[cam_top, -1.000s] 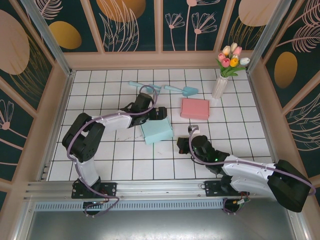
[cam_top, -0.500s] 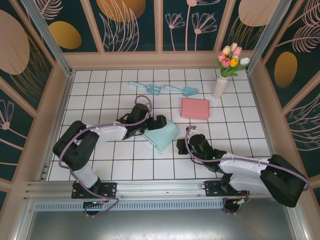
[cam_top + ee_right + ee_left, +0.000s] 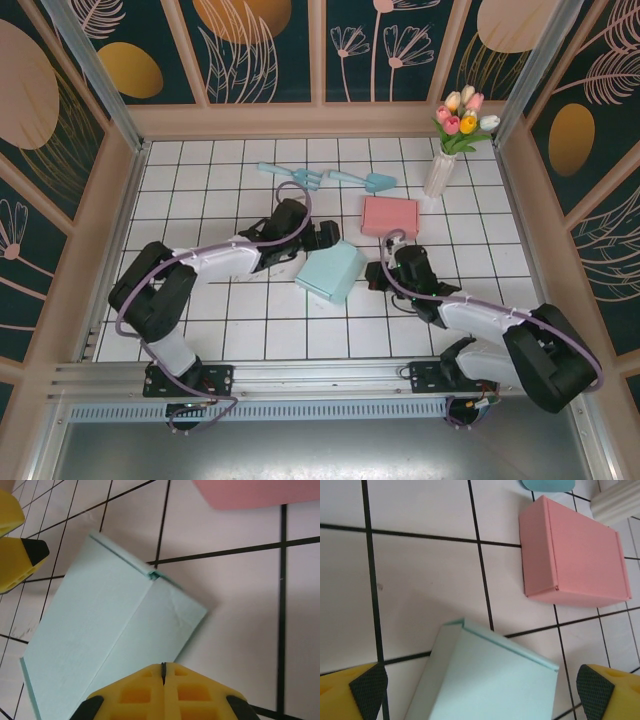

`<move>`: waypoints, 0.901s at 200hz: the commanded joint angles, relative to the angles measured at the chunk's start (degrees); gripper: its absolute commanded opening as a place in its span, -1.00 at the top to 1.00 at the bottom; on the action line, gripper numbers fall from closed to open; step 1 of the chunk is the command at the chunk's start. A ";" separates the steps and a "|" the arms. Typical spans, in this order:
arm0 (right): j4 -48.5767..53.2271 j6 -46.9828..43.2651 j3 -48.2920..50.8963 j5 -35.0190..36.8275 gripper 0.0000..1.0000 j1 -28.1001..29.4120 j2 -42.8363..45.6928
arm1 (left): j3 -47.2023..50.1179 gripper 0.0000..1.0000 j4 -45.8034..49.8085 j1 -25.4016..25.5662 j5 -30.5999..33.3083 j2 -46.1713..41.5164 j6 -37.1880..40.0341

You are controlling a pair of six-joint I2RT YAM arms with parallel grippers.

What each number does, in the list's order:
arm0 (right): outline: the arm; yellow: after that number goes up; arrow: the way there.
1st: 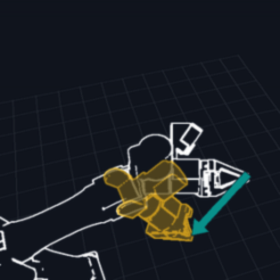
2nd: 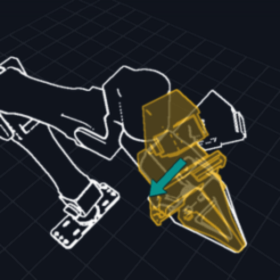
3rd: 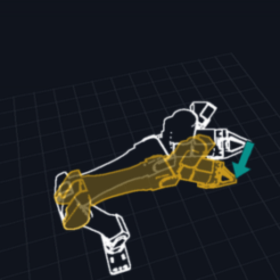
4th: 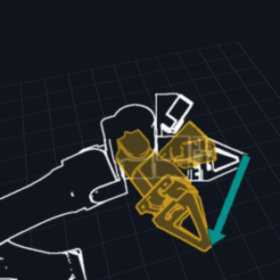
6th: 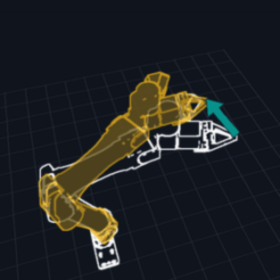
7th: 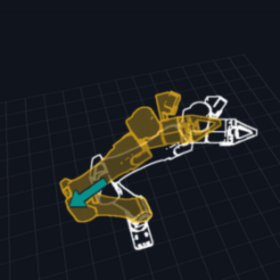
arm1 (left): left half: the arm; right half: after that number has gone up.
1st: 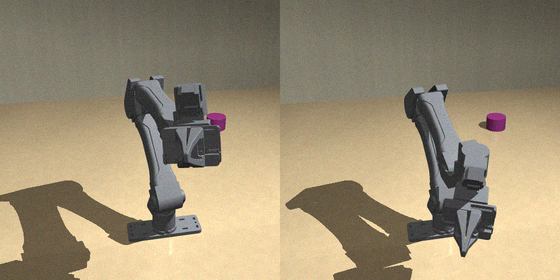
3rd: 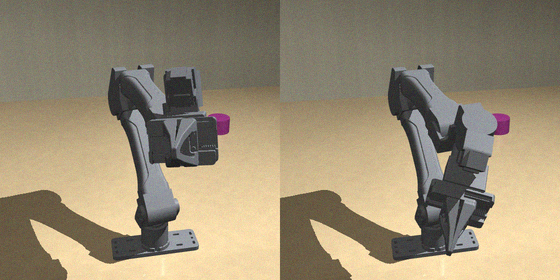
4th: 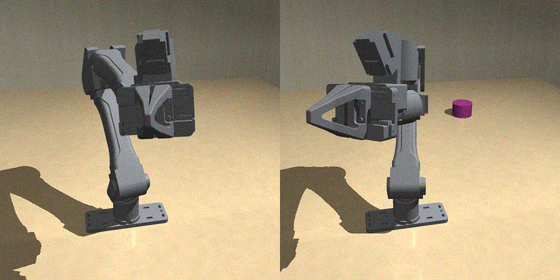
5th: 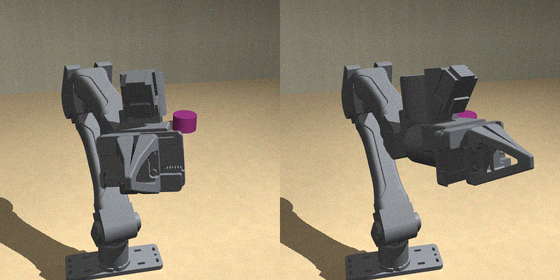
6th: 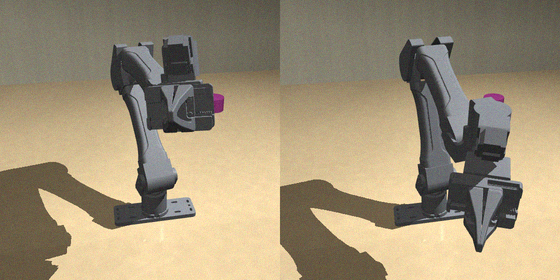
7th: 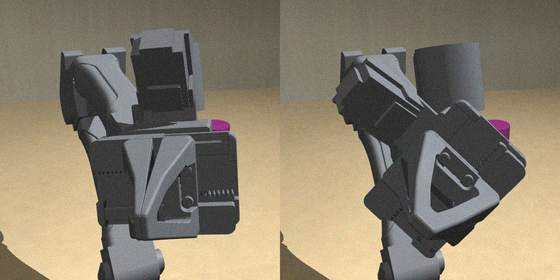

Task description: Fold the paper box

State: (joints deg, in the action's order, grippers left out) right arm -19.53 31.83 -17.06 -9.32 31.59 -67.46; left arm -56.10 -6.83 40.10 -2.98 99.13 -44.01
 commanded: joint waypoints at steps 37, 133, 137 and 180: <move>2.31 -3.72 -3.42 -7.38 1.00 -5.92 -2.35 | -6.01 -0.97 1.66 -0.79 -0.74 6.80 2.90; 0.99 -6.05 -9.56 -12.83 1.00 -6.97 -17.75 | -4.55 -0.97 -2.72 -0.59 -5.20 8.26 1.55; 0.98 -6.08 -9.57 -12.83 1.00 -7.14 -17.89 | -4.55 -0.97 -2.75 -0.54 -5.27 8.35 1.61; 0.57 -5.84 -10.67 -12.52 1.00 -8.24 -20.56 | -5.75 -0.97 -2.57 0.02 -5.57 9.77 1.65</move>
State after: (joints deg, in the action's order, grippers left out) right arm -17.76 26.87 -25.91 -21.10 23.99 -86.41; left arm -61.10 -7.94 39.70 -7.53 106.94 -42.48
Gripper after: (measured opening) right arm 0.048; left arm 0.985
